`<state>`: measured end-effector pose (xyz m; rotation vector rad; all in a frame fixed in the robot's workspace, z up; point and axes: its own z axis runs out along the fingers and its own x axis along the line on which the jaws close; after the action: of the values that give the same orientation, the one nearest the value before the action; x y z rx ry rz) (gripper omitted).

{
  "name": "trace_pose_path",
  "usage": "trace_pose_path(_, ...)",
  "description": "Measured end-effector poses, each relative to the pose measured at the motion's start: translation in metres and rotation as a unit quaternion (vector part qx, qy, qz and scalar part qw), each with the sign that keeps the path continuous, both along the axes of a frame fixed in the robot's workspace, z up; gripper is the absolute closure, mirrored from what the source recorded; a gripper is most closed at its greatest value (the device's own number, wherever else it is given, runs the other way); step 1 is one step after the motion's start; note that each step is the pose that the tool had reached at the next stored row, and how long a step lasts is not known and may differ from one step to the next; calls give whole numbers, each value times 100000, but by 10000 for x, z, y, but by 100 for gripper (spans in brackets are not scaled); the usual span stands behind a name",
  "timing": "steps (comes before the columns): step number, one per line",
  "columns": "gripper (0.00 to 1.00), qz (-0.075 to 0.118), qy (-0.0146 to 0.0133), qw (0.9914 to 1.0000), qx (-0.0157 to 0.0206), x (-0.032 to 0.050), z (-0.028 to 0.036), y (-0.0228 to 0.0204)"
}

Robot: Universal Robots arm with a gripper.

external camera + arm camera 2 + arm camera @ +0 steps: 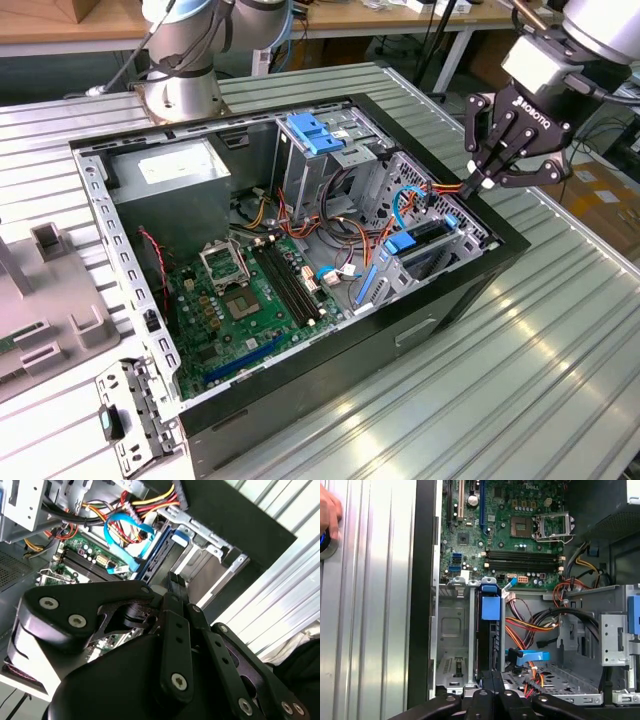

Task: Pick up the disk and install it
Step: 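Insert the disk into the insertion slot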

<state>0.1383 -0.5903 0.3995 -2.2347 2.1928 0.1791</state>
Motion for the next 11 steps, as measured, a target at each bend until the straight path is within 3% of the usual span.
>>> trace_pose_path(6,89,0,1,100000,-4,72,-49,0)
trace_pose_path(11,89,2,1,100000,-16,83,-69,0)
